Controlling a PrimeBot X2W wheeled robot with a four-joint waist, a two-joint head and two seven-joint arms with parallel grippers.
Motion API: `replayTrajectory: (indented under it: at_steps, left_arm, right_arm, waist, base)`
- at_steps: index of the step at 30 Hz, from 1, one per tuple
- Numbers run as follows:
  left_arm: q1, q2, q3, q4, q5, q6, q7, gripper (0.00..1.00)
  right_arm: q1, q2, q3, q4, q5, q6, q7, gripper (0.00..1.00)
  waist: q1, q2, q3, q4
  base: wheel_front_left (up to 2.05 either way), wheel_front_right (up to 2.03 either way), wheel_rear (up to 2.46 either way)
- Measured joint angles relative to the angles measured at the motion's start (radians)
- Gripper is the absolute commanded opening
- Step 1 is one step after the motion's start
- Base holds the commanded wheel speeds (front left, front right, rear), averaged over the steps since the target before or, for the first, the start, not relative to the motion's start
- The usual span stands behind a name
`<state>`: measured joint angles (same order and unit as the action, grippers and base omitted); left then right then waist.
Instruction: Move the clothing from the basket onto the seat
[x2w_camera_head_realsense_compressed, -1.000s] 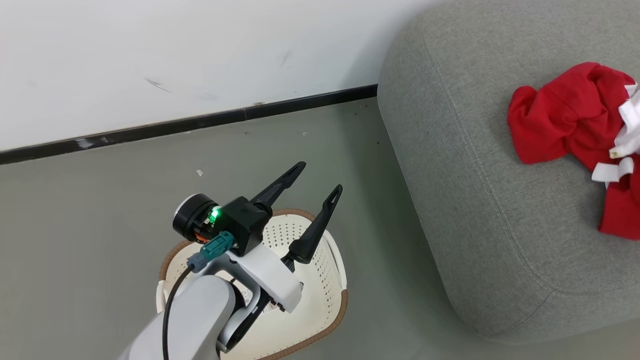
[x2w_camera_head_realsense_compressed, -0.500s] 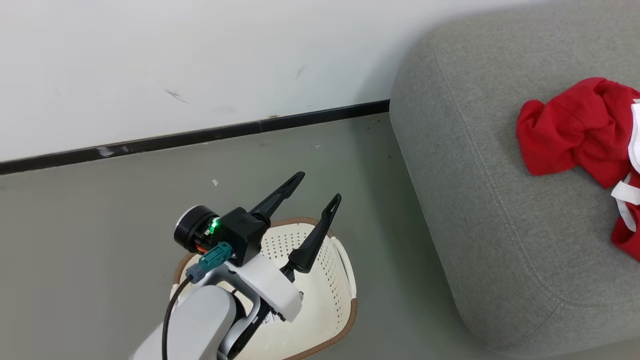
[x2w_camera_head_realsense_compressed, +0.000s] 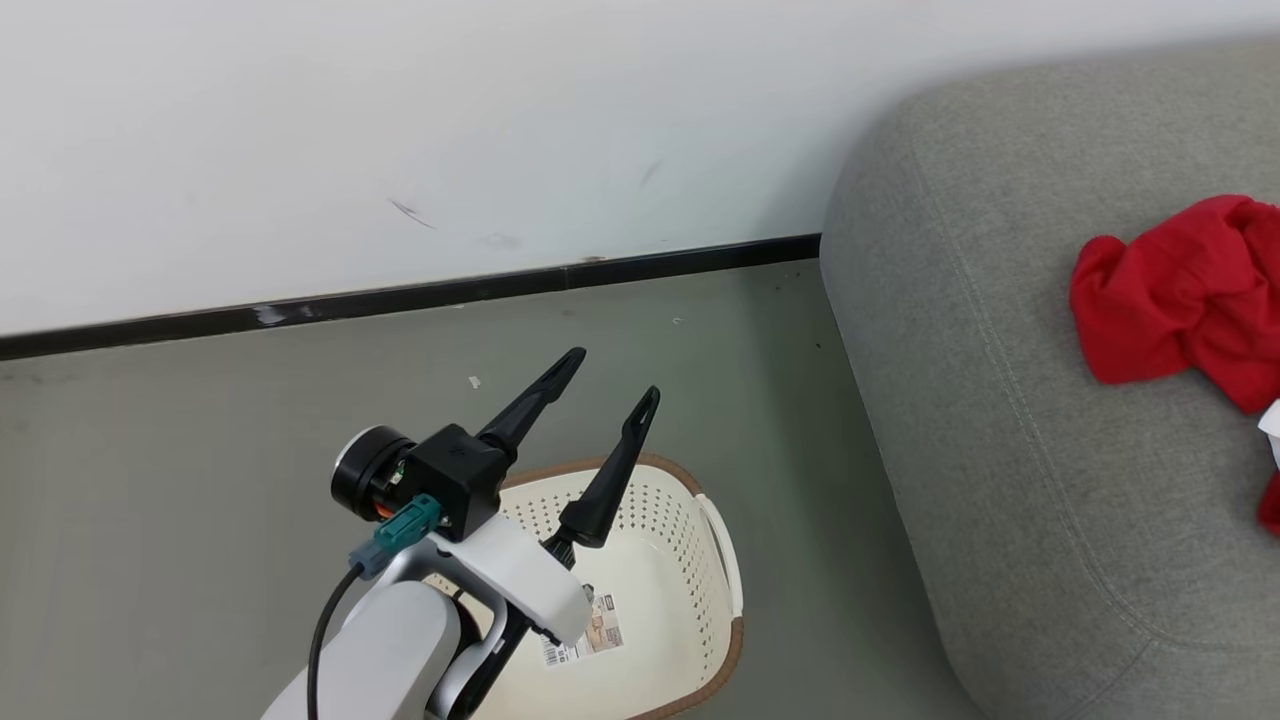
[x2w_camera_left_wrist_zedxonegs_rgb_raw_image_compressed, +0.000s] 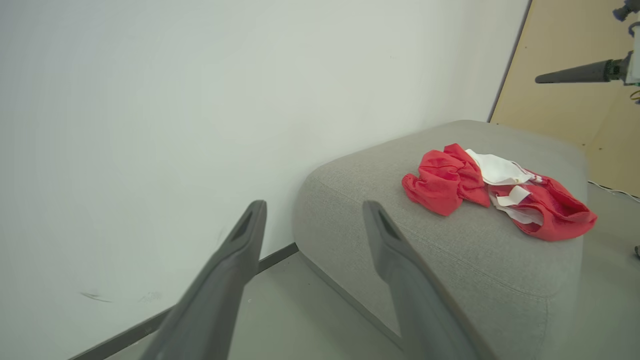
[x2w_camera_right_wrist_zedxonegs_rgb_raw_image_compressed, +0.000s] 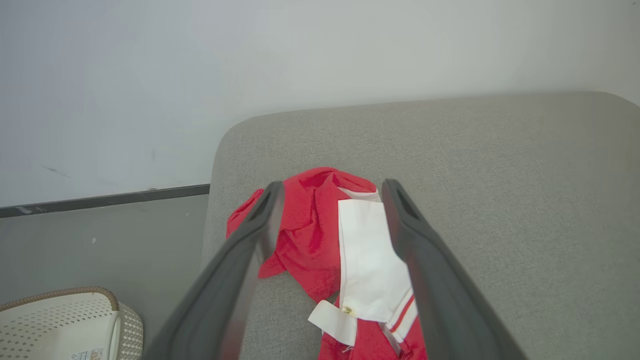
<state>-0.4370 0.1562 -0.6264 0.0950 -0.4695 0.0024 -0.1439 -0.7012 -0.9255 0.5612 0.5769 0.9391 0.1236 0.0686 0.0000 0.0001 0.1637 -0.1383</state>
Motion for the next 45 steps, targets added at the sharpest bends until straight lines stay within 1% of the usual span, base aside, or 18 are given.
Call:
replayTrajectory:
  at_steps: [1, 7, 12, 17, 21, 27, 32, 38, 42, 45]
  left_arm:
    - [0.005, -0.001, 0.004, -0.001, -0.011, 0.004, -0.006, 1.0]
    - [0.03, 0.0, 0.018, -0.001, -0.024, 0.018, -0.01, 1.0]
    - [0.043, 0.002, 0.045, -0.004, -0.033, 0.039, -0.026, 1.0]
    - [0.062, 0.011, 0.065, -0.008, -0.039, 0.05, -0.026, 1.0]
    - [0.08, 0.019, 0.09, -0.009, -0.041, 0.07, -0.035, 1.0]
    - [0.105, 0.035, 0.123, -0.009, -0.05, 0.094, -0.047, 1.0]
    - [0.13, 0.041, 0.151, -0.009, -0.059, 0.115, -0.053, 1.0]
    - [0.158, 0.044, 0.184, -0.008, -0.076, 0.138, -0.064, 1.0]
    - [0.181, 0.044, 0.201, -0.007, -0.09, 0.154, -0.069, 1.0]
    - [0.191, 0.043, 0.214, -0.007, -0.103, 0.154, -0.07, 1.0]
  right_arm:
    - [-0.011, 0.01, -0.012, -0.01, 0.003, 0.0, -0.031, 1.0]
    - [-0.023, 0.05, -0.012, -0.051, -0.011, 0.0, -0.116, 1.0]
    - [-0.022, 0.065, 0.0, -0.074, -0.04, 0.0, -0.177, 1.0]
    - [-0.02, 0.086, 0.002, -0.1, -0.06, 0.0, -0.247, 1.0]
    - [-0.007, 0.103, 0.0, -0.108, -0.06, 0.0, -0.285, 1.0]
    - [0.029, 0.134, -0.005, -0.125, -0.085, 0.0, -0.308, 1.0]
    - [0.049, 0.152, -0.039, -0.151, -0.114, 0.0, -0.316, 1.0]
    - [0.113, 0.208, -0.085, -0.162, -0.122, 0.0, -0.317, 1.0]
    - [0.146, 0.25, -0.159, -0.195, -0.145, 0.0, -0.319, 1.0]
    - [0.165, 0.282, -0.222, -0.23, -0.177, 0.0, -0.321, 1.0]
  waist:
    - [0.0, 0.0, -0.006, 0.009]
    - [0.0, 0.0, -0.021, 0.039]
    - [0.0, 0.0, -0.032, 0.067]
    - [0.0001, 0.0, -0.046, 0.096]
    - [0.0, 0.0, -0.057, 0.12]
    - [0.0, 0.0, -0.074, 0.156]
    - [0.0001, 0.0, -0.086, 0.186]
    - [0.0001, 0.0, -0.098, 0.219]
    - [0.0, 0.0, -0.105, 0.241]
    - [0.0, 0.0, -0.11, 0.255]
  base:
    - [0.0, 0.0, 0.0]
    - [0.0, 0.0, 0.0]
    - [0.0, 0.0, 0.0]
    - [0.0, 0.0, 0.0]
    - [0.0, 0.0, 0.0]
    - [0.0, 0.0, 0.0]
    - [0.0, 0.0, 0.0]
    - [0.0, 0.0, 0.0]
    - [0.0, 0.0, 0.0]
    - [0.0, 0.0, 0.0]
